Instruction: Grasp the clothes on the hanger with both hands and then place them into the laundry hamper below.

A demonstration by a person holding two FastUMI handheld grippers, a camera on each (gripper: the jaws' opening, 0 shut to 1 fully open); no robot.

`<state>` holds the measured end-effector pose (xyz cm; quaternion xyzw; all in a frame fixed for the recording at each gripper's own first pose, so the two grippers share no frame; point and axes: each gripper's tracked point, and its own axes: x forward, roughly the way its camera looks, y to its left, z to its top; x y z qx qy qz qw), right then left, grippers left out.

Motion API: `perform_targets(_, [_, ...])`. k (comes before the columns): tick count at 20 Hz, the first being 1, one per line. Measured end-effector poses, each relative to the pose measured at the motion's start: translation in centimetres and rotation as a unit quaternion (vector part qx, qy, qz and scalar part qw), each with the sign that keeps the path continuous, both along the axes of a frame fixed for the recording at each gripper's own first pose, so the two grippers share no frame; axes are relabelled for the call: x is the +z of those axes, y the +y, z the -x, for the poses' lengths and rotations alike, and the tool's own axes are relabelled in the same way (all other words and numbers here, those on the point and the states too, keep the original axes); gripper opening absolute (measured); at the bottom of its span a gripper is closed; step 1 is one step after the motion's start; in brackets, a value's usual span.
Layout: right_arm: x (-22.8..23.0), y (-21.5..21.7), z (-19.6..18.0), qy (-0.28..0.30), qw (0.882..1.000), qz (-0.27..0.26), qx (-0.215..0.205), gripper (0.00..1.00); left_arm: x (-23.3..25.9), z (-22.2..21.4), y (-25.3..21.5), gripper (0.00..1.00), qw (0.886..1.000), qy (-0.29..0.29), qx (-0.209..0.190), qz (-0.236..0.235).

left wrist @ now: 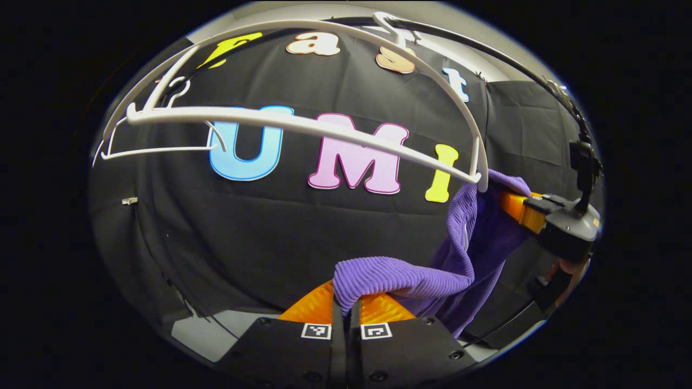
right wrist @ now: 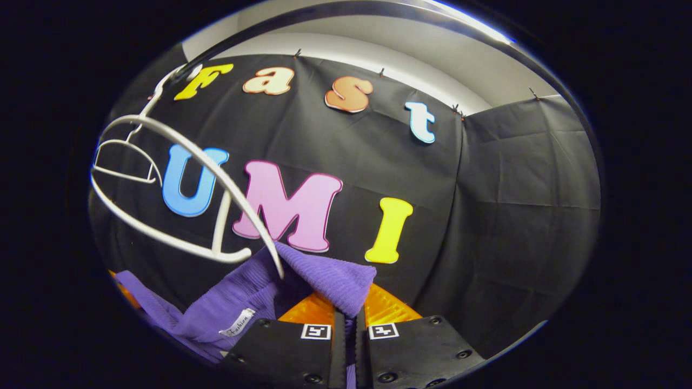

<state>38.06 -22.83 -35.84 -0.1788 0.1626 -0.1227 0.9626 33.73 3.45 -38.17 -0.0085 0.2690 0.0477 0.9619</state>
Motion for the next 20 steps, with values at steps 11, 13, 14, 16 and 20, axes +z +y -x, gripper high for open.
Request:
perform_targets(11, [-7.3,13.6,6.0,0.147,0.958,-0.194,0.154,0.11,-2.3,3.4,1.3,0.06,0.999,0.049,0.008,0.0])
perform_targets(13, [-8.0,15.5,6.8,0.166,0.946,-0.219,0.172,0.11,-2.7,4.1,2.2,0.06,0.998,0.056,0.016,-0.01])
perform_targets(14, [-8.4,16.3,7.1,0.176,0.941,-0.227,0.179,0.11,-2.9,4.5,2.6,0.06,0.998,0.06,0.02,-0.011])
perform_targets(16, [-9.6,17.4,8.1,0.198,0.931,-0.24,0.189,0.11,-3.5,5.2,3.2,0.06,0.997,0.072,0.027,-0.007])
perform_targets(20, [-12.2,18.9,10.3,0.249,0.911,-0.267,0.194,0.11,-6.3,6.7,4.0,0.06,0.991,0.124,0.036,-0.013])
